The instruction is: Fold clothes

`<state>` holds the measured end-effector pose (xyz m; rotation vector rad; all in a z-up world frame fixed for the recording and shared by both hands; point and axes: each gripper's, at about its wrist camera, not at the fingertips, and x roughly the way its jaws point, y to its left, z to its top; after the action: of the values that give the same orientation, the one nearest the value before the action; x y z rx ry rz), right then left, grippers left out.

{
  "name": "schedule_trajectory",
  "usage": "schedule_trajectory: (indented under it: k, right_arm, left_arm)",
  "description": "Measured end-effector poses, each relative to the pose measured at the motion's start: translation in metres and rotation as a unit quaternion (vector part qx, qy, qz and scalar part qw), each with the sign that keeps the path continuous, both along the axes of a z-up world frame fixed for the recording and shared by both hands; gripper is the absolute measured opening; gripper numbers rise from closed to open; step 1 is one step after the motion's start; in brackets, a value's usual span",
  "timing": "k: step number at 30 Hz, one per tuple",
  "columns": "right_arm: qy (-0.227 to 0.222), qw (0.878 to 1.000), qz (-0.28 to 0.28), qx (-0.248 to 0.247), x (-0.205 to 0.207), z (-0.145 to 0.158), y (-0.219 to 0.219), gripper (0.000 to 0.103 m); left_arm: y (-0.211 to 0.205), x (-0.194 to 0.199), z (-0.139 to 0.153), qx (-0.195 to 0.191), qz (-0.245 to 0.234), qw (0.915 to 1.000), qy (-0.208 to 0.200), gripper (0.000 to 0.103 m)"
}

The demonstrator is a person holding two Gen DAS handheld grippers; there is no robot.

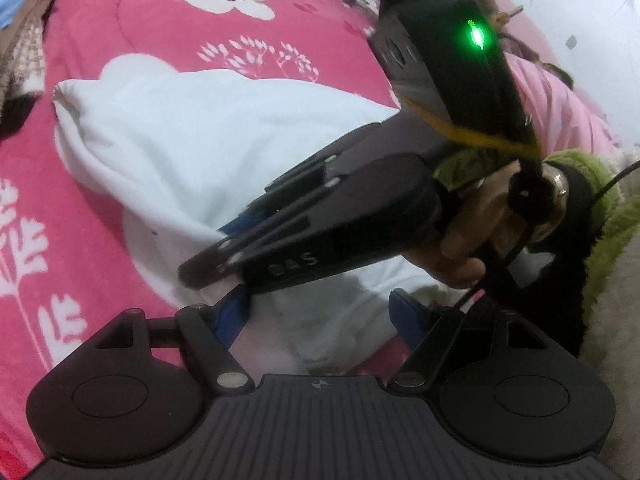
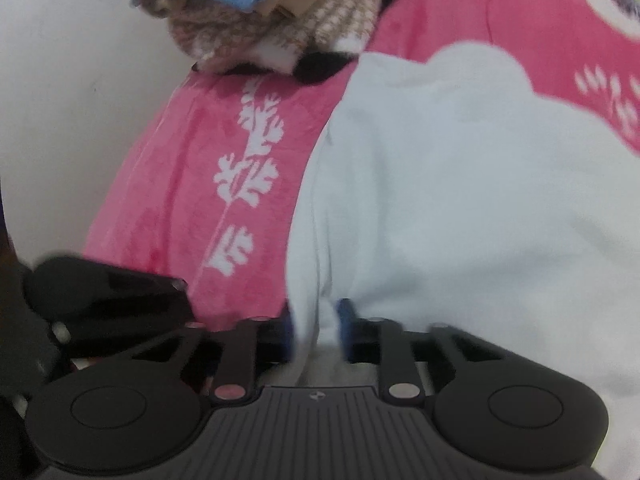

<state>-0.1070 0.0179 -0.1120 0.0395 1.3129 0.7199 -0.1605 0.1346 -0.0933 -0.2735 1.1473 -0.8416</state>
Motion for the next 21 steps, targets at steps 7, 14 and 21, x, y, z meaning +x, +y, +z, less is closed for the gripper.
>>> schedule_trajectory:
  k: [7,14,21]
  right_arm:
    - [-0.019,1.0,0.003,0.02,-0.004,0.0,-0.018,0.008]
    - [-0.029,0.999,0.006,0.022,-0.008,0.0,-0.015,0.008]
    - [-0.038,0.999,0.013,0.019,-0.011,0.002,-0.014,0.008]
  left_arm:
    - [0.054,0.017,-0.003,-0.027,0.046,0.9983,0.025,0.075]
    - [0.089,0.067,-0.033,-0.07,0.193,0.9766,0.065,0.075]
    - [0.084,0.1,-0.046,-0.04,0.206,0.9766,0.05,0.07]
